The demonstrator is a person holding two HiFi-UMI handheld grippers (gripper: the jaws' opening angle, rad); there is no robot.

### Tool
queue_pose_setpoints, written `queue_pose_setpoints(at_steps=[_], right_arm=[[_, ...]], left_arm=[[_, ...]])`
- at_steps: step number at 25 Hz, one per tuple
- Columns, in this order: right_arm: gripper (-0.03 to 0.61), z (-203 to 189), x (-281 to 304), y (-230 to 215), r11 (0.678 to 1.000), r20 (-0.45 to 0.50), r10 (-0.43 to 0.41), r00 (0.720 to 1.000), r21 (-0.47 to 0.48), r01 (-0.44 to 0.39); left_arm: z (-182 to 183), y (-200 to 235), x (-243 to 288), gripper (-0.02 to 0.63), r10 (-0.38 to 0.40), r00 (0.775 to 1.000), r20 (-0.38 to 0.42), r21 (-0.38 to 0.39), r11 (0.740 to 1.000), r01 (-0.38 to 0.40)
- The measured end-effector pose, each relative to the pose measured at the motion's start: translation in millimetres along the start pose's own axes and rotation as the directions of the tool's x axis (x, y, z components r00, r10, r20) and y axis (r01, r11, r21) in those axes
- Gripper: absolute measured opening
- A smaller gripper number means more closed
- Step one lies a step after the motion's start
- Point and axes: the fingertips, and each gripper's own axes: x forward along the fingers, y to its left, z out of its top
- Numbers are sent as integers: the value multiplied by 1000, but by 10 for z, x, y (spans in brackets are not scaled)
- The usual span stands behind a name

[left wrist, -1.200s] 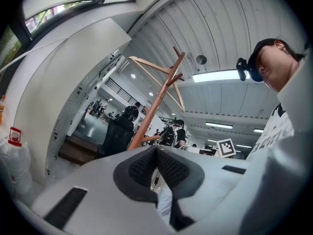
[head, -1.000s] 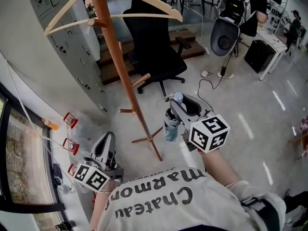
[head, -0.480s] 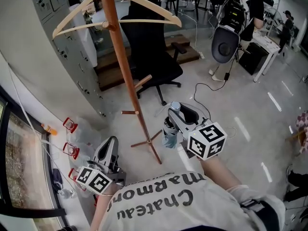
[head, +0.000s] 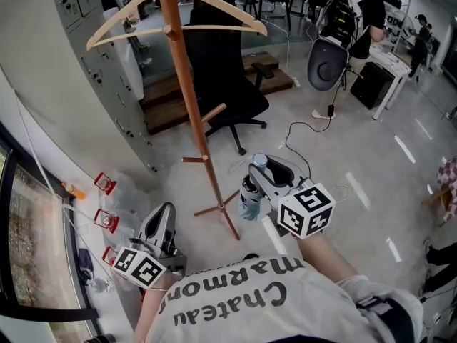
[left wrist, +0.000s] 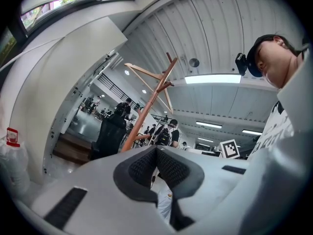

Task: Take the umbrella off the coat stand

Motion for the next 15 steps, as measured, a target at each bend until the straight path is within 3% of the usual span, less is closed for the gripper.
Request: queue_pose_setpoints(at_steps=[15], right_arm=[[158,-189,-426,294,999,-32,-34,999,-8,34]], left_arm=[[-87,-251,-397,23,-34,999,-8,-7,999,34]])
